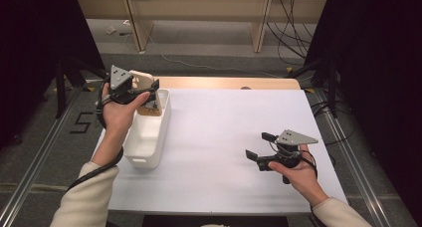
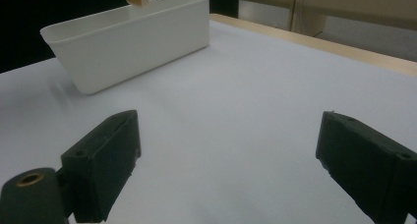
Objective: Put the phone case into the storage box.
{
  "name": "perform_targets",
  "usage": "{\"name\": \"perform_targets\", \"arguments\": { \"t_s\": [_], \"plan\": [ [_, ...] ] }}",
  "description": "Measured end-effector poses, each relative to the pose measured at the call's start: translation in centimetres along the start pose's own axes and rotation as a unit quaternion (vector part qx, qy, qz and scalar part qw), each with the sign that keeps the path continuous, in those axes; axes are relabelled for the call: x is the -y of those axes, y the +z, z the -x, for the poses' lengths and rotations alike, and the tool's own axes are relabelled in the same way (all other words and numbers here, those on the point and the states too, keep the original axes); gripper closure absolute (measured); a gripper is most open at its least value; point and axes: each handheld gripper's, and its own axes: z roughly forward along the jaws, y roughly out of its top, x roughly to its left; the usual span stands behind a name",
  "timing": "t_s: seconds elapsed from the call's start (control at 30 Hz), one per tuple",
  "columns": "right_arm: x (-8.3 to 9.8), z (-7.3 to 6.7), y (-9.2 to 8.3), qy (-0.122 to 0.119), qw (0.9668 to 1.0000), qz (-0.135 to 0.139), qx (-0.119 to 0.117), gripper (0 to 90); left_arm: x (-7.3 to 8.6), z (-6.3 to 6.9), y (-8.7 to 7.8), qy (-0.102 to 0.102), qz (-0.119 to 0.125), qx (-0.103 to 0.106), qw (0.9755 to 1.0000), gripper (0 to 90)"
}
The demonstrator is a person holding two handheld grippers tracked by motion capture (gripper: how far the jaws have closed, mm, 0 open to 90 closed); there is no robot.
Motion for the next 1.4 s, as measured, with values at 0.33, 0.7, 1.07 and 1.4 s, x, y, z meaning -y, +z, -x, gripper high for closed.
{"name": "perform_targets", "arguments": {
  "t_s": [0.33, 0.7, 1.07, 1.4],
  "plan": [
    [0.0, 0.0, 0.0, 0.001, 1.0, -0.001, 0.0, 11.0, 0.1, -0.1, 0.2, 0.001, -0.002, 0.001, 1.0, 10.5],
    [0.1, 0.0, 0.1, 0.003, 1.0, 0.0, 0.0, 11.3, 0.0, -0.6, 0.5, 0.002, -0.004, 0.0, 1.0, 10.4],
    [0.1, 0.0, 0.1, 0.003, 1.0, 0.001, -0.001, 11.6, -0.1, -0.9, 0.7, 0.001, -0.004, 0.001, 1.0, 10.5],
    [0.1, 0.0, 0.1, 0.004, 1.0, 0.001, -0.001, 11.8, 0.0, -0.9, 1.2, 0.005, -0.009, 0.001, 0.9999, 10.5]
  ]
}}
